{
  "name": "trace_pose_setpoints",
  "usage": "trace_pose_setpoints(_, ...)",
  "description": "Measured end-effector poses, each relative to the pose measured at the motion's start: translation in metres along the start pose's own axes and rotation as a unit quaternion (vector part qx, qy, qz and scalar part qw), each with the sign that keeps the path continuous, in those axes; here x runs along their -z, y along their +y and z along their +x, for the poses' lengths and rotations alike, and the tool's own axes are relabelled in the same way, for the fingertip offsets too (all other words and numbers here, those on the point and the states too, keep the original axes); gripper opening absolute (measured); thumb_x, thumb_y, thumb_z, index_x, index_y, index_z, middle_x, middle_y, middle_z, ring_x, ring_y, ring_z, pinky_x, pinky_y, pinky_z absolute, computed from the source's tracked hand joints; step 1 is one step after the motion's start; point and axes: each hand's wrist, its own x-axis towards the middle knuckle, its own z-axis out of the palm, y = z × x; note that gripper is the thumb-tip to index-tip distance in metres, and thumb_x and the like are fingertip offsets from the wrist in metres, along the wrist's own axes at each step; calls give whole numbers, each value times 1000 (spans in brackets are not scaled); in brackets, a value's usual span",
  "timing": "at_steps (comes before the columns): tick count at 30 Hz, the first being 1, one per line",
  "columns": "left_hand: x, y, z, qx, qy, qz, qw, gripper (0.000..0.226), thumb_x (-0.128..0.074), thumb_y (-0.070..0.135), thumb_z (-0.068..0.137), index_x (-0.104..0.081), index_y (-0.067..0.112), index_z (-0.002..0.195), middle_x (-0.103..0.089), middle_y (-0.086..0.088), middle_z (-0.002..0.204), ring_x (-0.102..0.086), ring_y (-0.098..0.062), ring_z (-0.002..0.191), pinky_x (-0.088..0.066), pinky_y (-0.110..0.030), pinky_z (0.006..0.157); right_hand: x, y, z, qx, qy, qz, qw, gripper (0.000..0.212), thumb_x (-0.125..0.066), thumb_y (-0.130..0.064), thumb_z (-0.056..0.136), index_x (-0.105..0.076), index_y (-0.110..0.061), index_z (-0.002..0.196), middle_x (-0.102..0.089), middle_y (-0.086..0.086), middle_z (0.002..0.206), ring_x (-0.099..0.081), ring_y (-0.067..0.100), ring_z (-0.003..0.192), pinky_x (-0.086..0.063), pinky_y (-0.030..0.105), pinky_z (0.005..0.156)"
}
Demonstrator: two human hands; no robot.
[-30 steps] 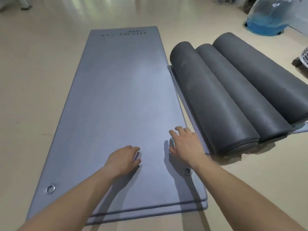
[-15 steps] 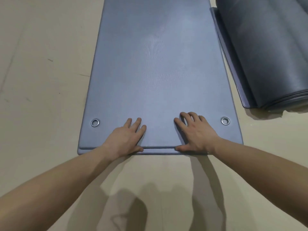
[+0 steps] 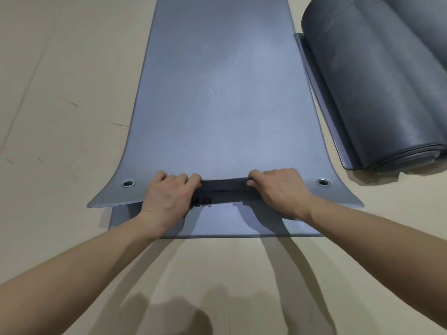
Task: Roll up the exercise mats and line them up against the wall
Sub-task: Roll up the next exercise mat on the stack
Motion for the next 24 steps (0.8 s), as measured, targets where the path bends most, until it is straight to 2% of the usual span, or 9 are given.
trace_pose_setpoints(2, 7, -3, 11, 52, 12, 6, 999, 23, -43, 21, 102, -60, 17, 87, -54, -3, 56, -53, -30, 46, -23, -36, 64, 14, 5, 14, -29, 39, -21, 999, 42, -38, -50, 104, -57, -16, 90, -65, 4, 66, -60, 34, 57, -24, 32, 53)
trace_pose_setpoints(4, 16, -7, 29, 98, 16, 0, 995, 24, -41, 19, 103, -60, 19, 90, -56, -2, 57, -54, -29, 48, -21, -36, 66, 19, -3, 11, -22, 143, -58, 988, 15, -61, -28, 99, -63, -14, 93, -64, 6, 72, -57, 32, 61, -36, 39, 66)
trace_pose_setpoints(5, 19, -9, 38, 112, 13, 1, 994, 21, -44, 19, 104, -60, 21, 91, -58, -2, 59, -54, -29, 50, -20, -36, 67, 15, -9, 8, -22, 192, -63, 979, 17, -63, -13, 90, -66, -13, 107, -66, 8, 87, -58, 33, 72, -37, 44, 77)
trace_pose_setpoints(8, 28, -15, 60, 144, -22, 28, 989, 13, -53, 21, 104, -61, 26, 95, -62, -1, 66, -55, -29, 60, -17, -37, 69, 1, -19, -7, -33, 230, -53, 971, 66, -58, -5, 75, -54, -9, 142, -56, 12, 128, -54, 34, 110, -34, 49, 94)
trace_pose_setpoints(13, 25, -20, 81, 177, 11, 38, 983, 14, -52, 23, 106, -63, 28, 99, -66, -4, 81, -53, -32, 75, -22, -40, 74, -13, -8, -15, -50, 172, -68, 981, 85, -69, -38, 86, -36, -4, 156, -36, 18, 152, -36, 39, 139, -24, 59, 114)
trace_pose_setpoints(16, 15, -19, 90, 172, 42, 20, 984, 18, -49, 23, 107, -64, 24, 98, -63, -6, 82, -42, -29, 76, -22, -41, 77, -15, 3, 2, -52, 111, -74, 990, 112, -80, -54, 74, -28, -1, 158, -33, 19, 156, -30, 40, 146, -13, 59, 119)
trace_pose_setpoints(20, 4, -21, 99, 154, 128, -30, 979, 13, -59, 17, 100, -68, 17, 109, -65, -11, 101, -53, -35, 92, -30, -48, 87, -12, 27, 40, -56, 32, -84, 994, 132, -87, -61, 66, -15, -5, 162, -33, 15, 159, -27, 39, 150, -1, 60, 121)
trace_pose_setpoints(22, -4, -19, 88, 99, 156, -14, 983, 34, -59, 32, 98, -64, 13, 125, -61, -17, 123, -50, -39, 113, -31, -53, 98, -13, 34, 55, -33, 5, -81, 996, 127, -85, -61, 66, -20, -9, 161, -40, 11, 154, -34, 36, 146, -8, 62, 122)
trace_pose_setpoints(24, -13, -14, 71, 58, 104, 39, 992, 64, -60, 53, 94, -55, 9, 141, -51, -22, 143, -42, -43, 133, -27, -60, 112, -15, 40, 67, 2, -20, -67, 998, 119, -80, -63, 65, -24, -15, 159, -45, 5, 149, -41, 31, 140, -13, 62, 122)
